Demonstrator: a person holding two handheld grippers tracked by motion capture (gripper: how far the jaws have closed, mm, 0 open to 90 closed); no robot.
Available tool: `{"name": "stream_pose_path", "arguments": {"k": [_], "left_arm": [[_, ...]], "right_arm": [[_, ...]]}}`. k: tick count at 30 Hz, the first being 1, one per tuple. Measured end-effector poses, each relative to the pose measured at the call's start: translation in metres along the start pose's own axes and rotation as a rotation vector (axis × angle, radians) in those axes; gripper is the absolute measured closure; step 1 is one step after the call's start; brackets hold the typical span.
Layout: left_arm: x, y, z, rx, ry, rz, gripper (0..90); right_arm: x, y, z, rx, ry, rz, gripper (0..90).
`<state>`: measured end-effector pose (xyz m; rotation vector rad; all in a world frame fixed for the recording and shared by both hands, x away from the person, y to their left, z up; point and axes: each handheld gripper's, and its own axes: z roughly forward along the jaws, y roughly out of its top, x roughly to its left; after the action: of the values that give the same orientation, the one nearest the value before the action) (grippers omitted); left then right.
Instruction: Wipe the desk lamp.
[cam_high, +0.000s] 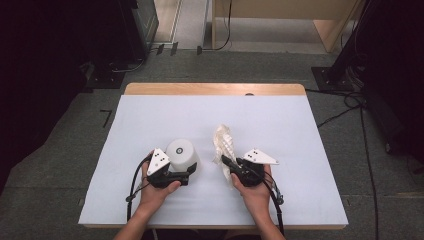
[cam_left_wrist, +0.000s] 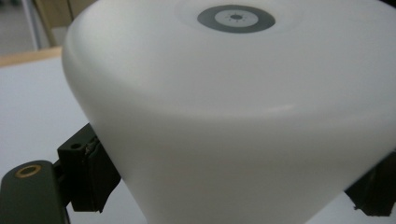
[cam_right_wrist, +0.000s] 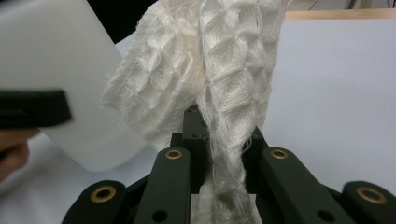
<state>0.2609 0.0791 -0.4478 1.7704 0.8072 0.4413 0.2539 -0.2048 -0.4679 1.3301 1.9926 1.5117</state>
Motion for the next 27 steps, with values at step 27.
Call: {"name": "stream_pose_path", "arguments": {"k": [27], "left_arm": [[-0.017,0.005,0.008,0.06,-0.137,0.074,8.9]], "right_arm": [[0.036,0.013,-0.005,-0.057,0.112,-0.078,79.3]]}}
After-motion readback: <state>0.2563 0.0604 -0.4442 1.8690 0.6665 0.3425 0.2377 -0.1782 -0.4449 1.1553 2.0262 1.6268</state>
